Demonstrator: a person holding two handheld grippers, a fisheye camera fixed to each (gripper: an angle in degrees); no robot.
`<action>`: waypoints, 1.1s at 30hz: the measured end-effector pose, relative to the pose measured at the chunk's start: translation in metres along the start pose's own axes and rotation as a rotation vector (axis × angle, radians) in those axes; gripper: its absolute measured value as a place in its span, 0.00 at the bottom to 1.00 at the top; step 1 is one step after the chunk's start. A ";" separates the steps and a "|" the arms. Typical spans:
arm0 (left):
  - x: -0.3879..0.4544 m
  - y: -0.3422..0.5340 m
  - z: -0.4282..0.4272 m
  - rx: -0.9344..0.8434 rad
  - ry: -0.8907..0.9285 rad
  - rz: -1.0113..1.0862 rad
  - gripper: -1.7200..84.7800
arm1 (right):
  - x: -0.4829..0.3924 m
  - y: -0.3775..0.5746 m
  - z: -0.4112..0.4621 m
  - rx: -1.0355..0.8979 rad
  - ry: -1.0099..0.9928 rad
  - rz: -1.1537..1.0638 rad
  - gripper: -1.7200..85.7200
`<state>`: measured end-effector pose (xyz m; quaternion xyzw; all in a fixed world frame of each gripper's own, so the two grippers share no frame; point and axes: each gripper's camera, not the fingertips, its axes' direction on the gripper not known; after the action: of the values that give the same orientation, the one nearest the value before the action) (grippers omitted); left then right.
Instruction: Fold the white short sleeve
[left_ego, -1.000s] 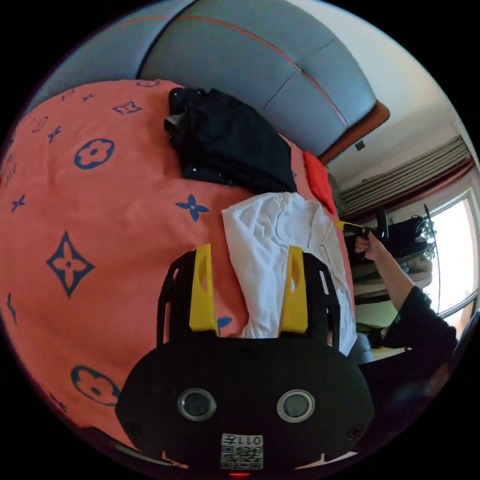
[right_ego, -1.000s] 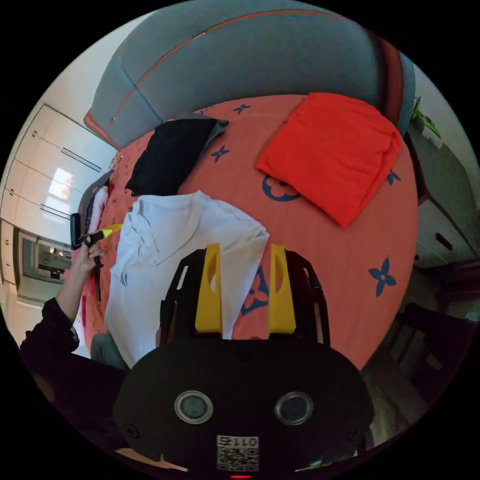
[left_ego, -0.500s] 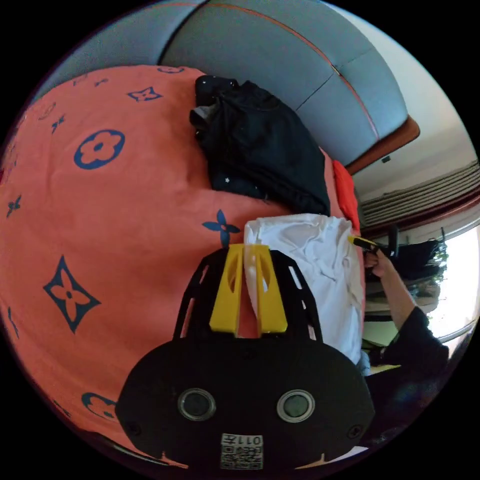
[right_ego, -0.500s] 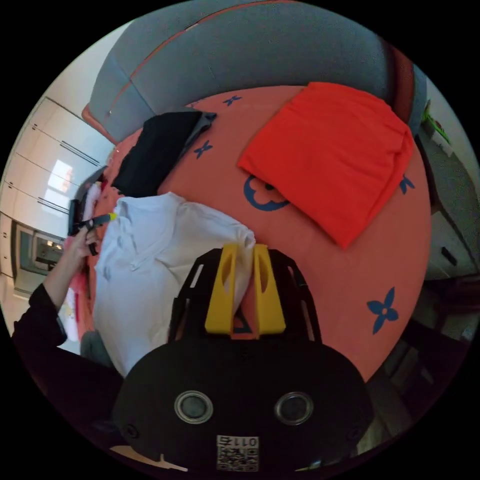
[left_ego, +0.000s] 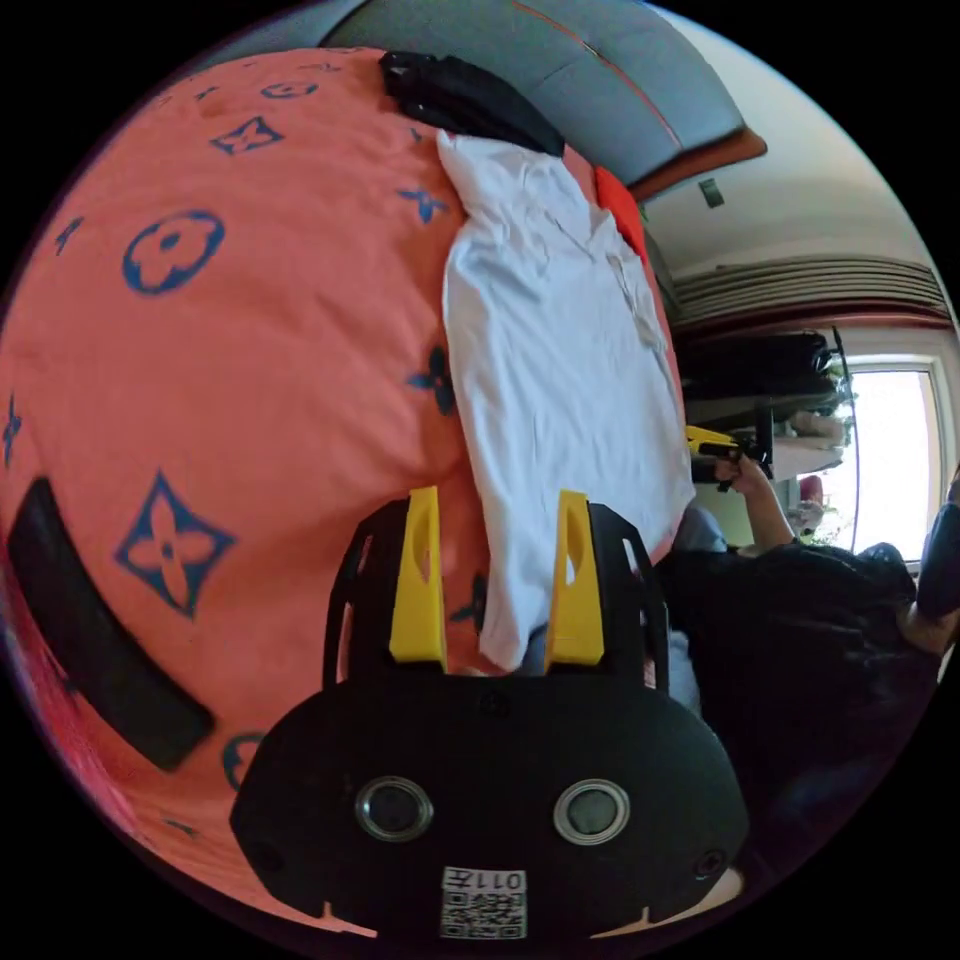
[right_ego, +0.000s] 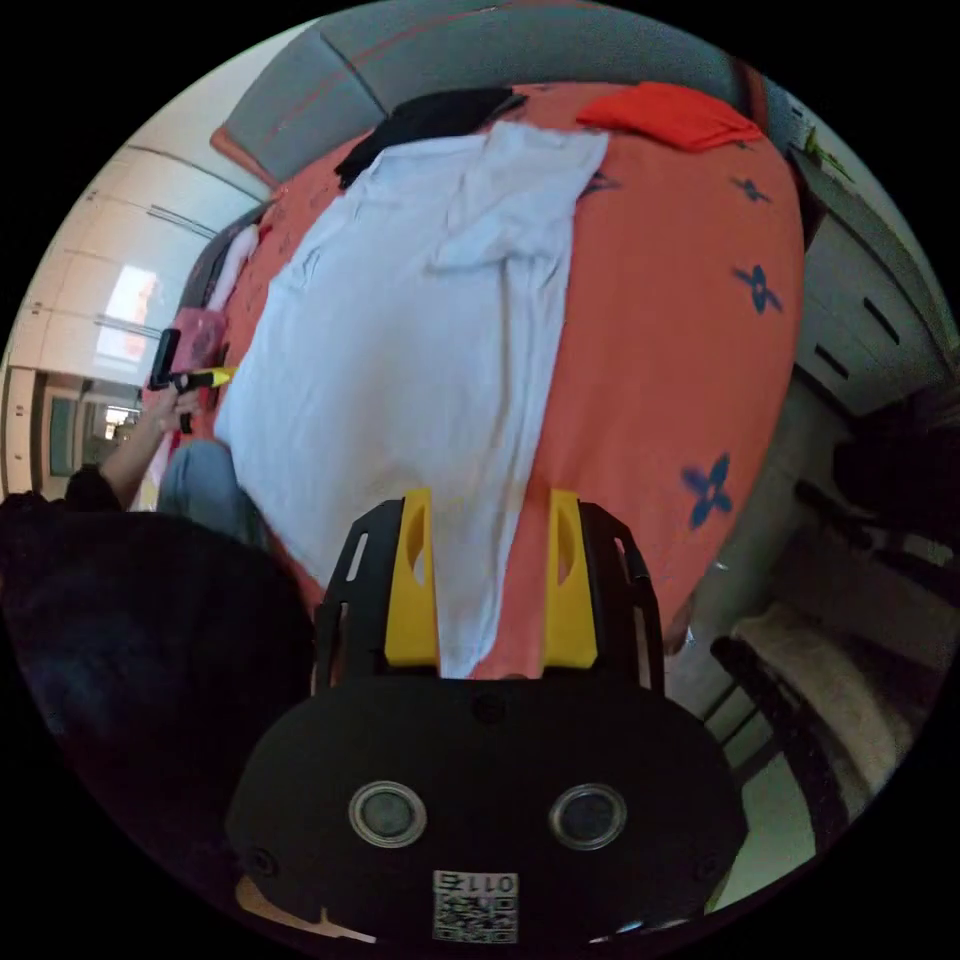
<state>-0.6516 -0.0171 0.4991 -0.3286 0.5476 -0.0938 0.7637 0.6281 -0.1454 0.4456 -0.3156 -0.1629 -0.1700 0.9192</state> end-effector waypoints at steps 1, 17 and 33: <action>0.000 0.009 -0.002 0.014 0.010 -0.002 0.19 | -0.003 0.011 0.001 0.007 0.004 -0.001 0.19; 0.001 0.083 -0.003 0.111 0.140 -0.309 0.10 | 0.053 0.099 0.003 0.030 -0.161 0.244 0.11; 0.061 0.003 -0.132 0.225 0.242 -0.018 0.03 | 0.046 0.052 -0.116 0.284 -0.182 0.008 0.04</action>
<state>-0.7477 -0.0985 0.4255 -0.2321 0.6187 -0.2004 0.7233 0.7129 -0.1899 0.3505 -0.1974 -0.2668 -0.1123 0.9366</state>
